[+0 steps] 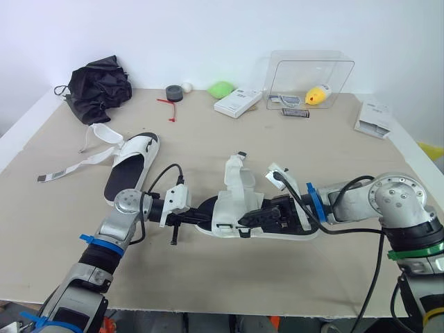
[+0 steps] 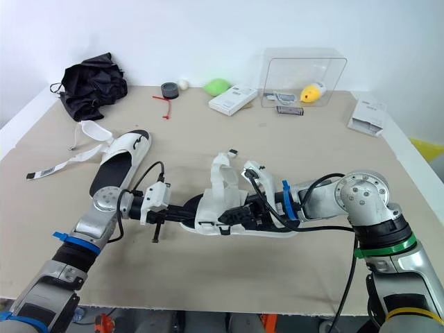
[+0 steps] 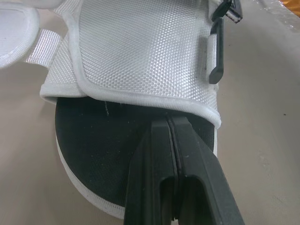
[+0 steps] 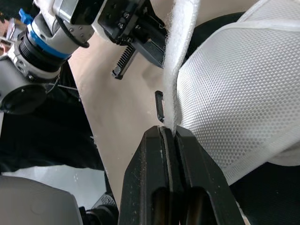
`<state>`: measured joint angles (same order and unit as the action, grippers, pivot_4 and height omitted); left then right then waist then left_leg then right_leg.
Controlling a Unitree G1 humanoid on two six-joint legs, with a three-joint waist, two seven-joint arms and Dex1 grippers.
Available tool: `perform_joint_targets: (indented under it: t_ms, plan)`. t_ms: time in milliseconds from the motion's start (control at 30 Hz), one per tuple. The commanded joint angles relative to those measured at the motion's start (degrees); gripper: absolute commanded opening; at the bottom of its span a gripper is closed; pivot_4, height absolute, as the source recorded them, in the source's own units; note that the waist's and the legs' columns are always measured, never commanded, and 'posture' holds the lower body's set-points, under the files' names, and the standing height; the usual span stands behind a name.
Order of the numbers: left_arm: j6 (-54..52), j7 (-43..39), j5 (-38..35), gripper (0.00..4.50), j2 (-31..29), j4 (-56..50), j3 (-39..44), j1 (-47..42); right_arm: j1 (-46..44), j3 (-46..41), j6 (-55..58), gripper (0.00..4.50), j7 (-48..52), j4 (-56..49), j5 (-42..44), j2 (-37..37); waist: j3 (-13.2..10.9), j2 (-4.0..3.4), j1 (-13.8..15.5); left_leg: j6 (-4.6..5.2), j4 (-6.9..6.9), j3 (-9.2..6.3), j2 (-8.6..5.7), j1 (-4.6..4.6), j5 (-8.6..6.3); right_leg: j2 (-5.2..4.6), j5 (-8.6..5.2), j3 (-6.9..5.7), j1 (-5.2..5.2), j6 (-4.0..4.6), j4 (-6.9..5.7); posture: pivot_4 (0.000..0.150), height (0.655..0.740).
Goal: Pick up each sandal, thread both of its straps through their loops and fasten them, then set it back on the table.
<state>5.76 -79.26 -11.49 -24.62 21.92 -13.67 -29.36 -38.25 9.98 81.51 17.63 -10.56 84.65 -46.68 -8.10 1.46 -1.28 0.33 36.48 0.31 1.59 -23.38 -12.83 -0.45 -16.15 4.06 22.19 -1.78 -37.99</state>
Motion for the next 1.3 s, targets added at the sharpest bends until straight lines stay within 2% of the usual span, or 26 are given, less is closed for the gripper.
perform_joint_targets:
  t_ms: [33,167,233,267,467,667,800,933,1067,1233,1300]
  plan:
    - [-2.92,-0.53,3.76,0.0,-0.66,3.62,-4.15,3.22,2.75,1.89,0.51,0.04,3.41,-5.89,-5.52,-0.28,0.01,-0.01,-0.01,0.04,0.0,-0.01,0.0,0.01,-0.02,0.0,-0.01,0.0,-0.01,-0.01,0.0,0.15,0.74]
    - [-2.98,-0.56,3.78,0.0,-0.7,3.51,-4.19,3.35,5.0,3.59,-1.39,0.04,6.06,-7.66,-13.36,-0.06,0.3,-0.05,-0.03,0.06,0.0,-0.02,0.01,0.06,-0.04,0.04,-0.02,-0.01,-0.03,0.01,0.0,0.15,0.74]
    - [-3.07,-0.56,3.78,0.0,-0.72,3.41,-4.22,3.4,5.61,3.17,-2.07,0.75,8.06,-7.55,-15.72,-0.33,0.4,-0.05,-0.03,0.06,0.0,-0.02,0.02,0.13,-0.04,0.05,-0.17,0.0,-0.09,-0.24,0.0,0.15,0.74]
    - [-3.1,-0.54,3.79,0.0,-0.72,3.39,-4.24,3.41,5.92,2.76,-2.17,0.96,9.23,-7.4,-16.44,-0.58,0.41,-0.05,-0.04,0.06,0.0,-0.02,0.02,0.14,-0.04,0.05,-0.2,0.0,-0.1,-0.28,0.0,0.15,0.74]
    - [-2.96,-0.61,3.88,0.0,-0.64,3.42,-4.33,3.46,4.8,-1.71,-0.89,3.61,14.69,-4.15,-18.15,-2.13,0.43,-0.06,-0.02,0.08,0.0,-0.02,0.0,0.11,-0.06,0.03,-0.13,-0.01,-0.09,-0.06,0.0,0.15,0.74]
    - [-2.71,-0.78,4.02,0.0,-0.32,3.9,-4.49,3.26,5.36,-6.99,-0.74,3.61,20.51,-5.05,-17.92,-5.76,0.42,-0.05,0.02,0.09,0.0,-0.01,-0.06,0.08,-0.07,-0.02,-0.1,-0.01,-0.07,-0.01,0.0,0.15,0.74]
    - [-2.69,-0.81,4.02,0.0,-0.04,3.96,-4.64,3.18,6.44,-17.32,-2.22,3.61,26.28,-7.35,-11.53,-8.25,0.37,-0.14,0.05,0.09,0.0,-0.01,-0.07,0.04,-0.07,0.0,-0.12,-0.01,-0.04,-0.05,0.0,0.15,0.74]
    - [-2.6,-0.89,4.07,0.0,-0.03,3.97,-4.64,3.24,14.17,-26.18,-1.81,3.61,30.78,-15.55,-2.84,-11.97,0.38,-0.09,0.2,0.09,0.0,-0.12,-0.1,0.03,-0.12,-0.03,-0.21,-0.13,-0.11,-0.16,0.04,0.15,0.74]
    - [-2.61,-0.92,4.08,0.0,-0.11,4.0,-4.53,3.21,25.71,-28.71,-4.3,3.61,27.6,-26.29,1.19,-12.53,0.38,-0.09,0.15,0.14,0.0,-0.25,-0.09,0.07,-0.17,-0.01,-0.27,-0.21,-0.29,-0.23,0.18,0.15,0.74]
    - [-2.5,-1.04,4.01,0.0,0.01,4.37,-4.68,2.91,30.7,-21.12,-10.87,3.61,14.91,-27.41,-11.24,-4.8,0.42,0.0,0.01,0.08,0.07,-0.19,-0.07,0.2,-0.13,-0.03,-0.3,-0.15,-0.36,-0.46,0.18,0.15,0.74]
    - [-2.33,-1.04,4.05,0.0,0.13,4.67,-4.71,2.69,31.17,-21.45,-11.7,3.61,14.19,-25.69,-10.52,-3.37,0.42,-0.04,0.02,0.03,0.08,-0.1,-0.09,0.19,-0.09,-0.07,-0.27,-0.07,-0.33,-0.51,0.18,0.15,0.74]
